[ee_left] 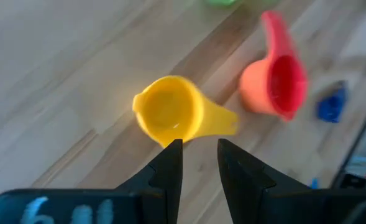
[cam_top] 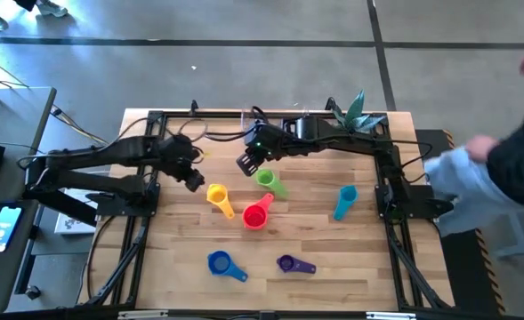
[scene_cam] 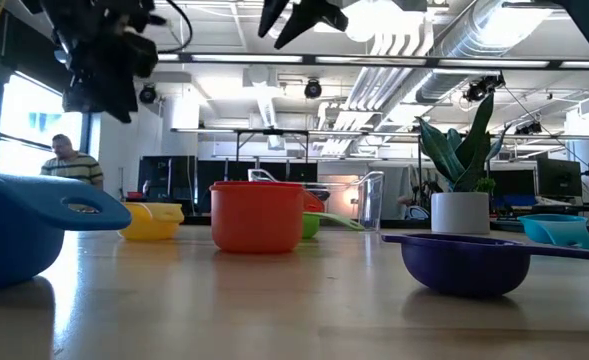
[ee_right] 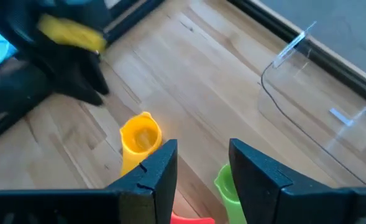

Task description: Nest measuring cups in basket

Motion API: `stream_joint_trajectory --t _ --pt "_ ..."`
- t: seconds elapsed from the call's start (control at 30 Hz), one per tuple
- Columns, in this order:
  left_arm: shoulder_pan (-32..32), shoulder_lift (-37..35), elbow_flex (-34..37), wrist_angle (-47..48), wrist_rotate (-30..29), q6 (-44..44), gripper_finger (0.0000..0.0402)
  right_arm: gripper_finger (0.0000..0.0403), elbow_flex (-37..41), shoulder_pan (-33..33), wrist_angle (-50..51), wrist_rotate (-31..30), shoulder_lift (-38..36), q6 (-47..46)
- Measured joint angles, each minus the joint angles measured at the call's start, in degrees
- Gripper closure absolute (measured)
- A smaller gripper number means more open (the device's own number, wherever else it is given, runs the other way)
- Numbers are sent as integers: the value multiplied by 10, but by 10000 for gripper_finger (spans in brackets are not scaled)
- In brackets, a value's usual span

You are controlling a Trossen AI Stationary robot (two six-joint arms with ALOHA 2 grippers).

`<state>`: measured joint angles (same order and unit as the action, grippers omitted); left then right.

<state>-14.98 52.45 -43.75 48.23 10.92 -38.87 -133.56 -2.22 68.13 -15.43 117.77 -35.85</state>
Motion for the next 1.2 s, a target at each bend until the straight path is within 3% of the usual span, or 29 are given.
stream_joint_trajectory --t 0.33,0.83,1.2 --pt "0 -94 0 -10 1 0 311 221 2 0 -65 21 41 -1" --pt "0 -184 -20 -14 4 -17 312 220 2 0 -107 88 167 -1" --pt "0 -222 -29 -22 -38 -60 312 220 3 0 -173 120 210 -17"
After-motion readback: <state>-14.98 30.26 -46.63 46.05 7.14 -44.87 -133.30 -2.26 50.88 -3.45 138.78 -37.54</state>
